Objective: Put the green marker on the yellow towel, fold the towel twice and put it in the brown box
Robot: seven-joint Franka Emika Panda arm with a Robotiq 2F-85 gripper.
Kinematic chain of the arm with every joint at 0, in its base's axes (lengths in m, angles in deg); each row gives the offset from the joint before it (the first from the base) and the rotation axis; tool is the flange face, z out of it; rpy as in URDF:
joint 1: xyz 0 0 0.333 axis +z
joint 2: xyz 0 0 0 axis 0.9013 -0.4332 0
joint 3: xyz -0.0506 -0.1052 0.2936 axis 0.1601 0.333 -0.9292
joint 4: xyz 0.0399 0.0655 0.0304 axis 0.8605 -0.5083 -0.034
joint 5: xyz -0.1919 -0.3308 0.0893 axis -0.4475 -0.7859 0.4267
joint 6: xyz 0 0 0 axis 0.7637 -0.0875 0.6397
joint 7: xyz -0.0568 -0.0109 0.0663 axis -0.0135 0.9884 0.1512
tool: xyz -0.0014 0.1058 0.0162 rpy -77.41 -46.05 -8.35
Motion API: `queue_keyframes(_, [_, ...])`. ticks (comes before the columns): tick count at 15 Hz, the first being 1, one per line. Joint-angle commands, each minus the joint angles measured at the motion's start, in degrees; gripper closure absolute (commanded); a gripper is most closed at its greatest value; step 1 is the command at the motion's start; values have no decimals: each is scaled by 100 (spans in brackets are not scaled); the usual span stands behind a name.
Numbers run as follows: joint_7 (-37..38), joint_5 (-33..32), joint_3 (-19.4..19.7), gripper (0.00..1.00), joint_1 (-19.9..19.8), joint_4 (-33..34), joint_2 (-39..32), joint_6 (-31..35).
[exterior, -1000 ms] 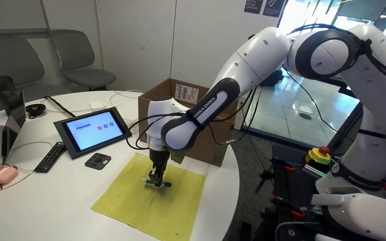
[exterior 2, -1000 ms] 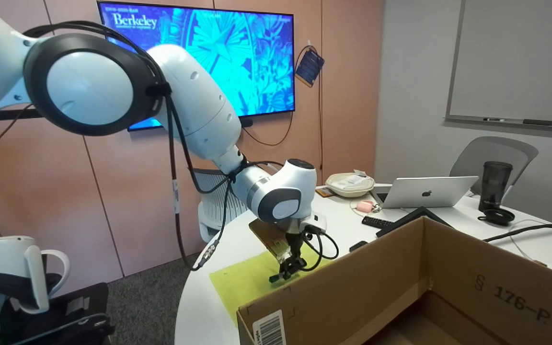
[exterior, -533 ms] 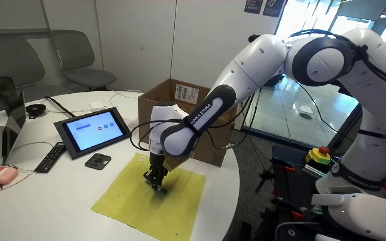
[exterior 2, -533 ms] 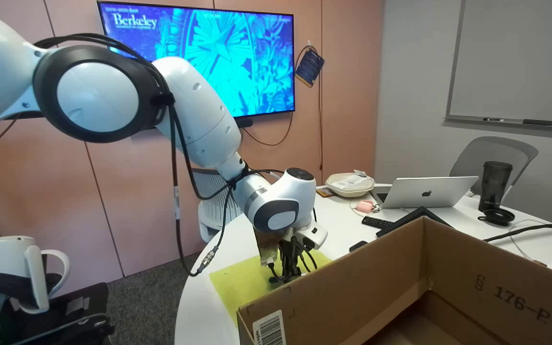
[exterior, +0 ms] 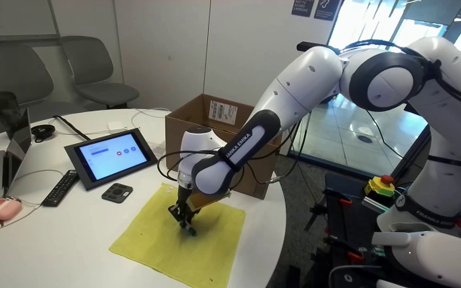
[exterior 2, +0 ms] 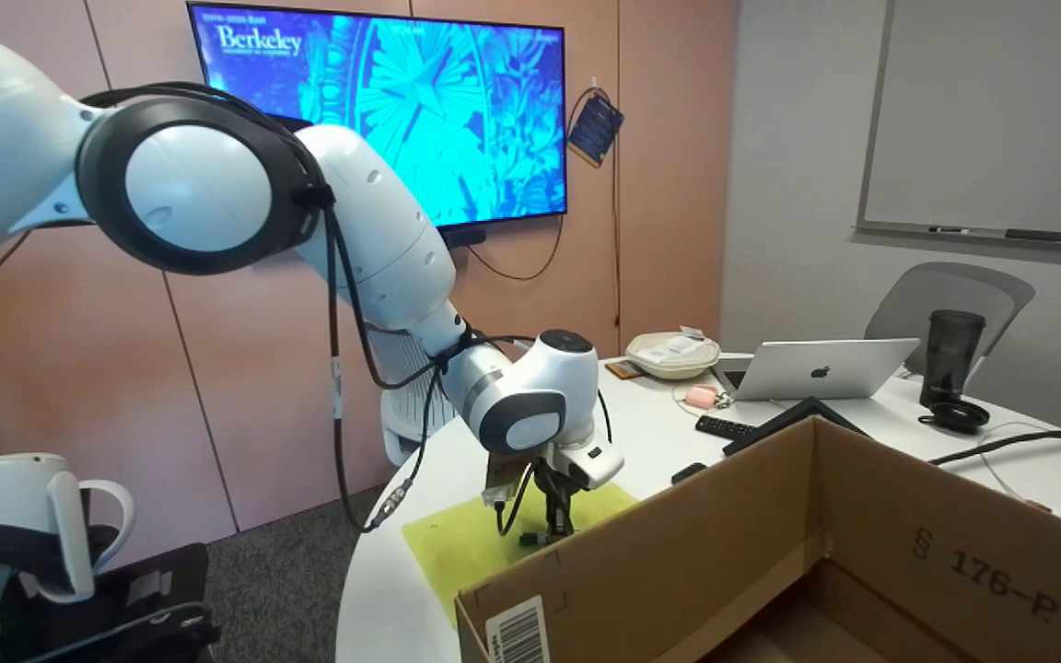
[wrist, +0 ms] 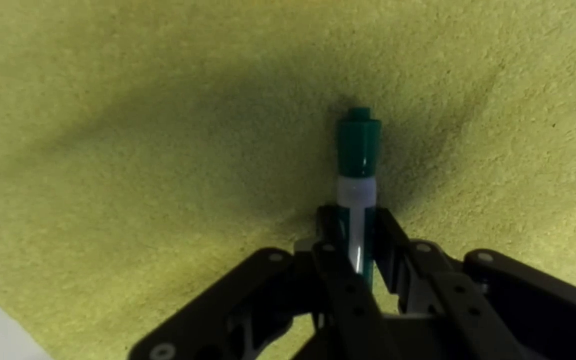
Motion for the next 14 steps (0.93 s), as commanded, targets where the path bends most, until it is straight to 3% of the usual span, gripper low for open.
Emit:
queue_keyframes(1, [-385,107,-129,81,-109,-92,66,116])
queue_keyframes(8, [-1861,-125,-459,82,-364,-162,144,-54])
queue_keyframes(12, [-2249,-292,-433,83,-324,-162,143,-150])
queue_keyframes(14, [-2337,-326,-435,77,-336,-171,141,-112])
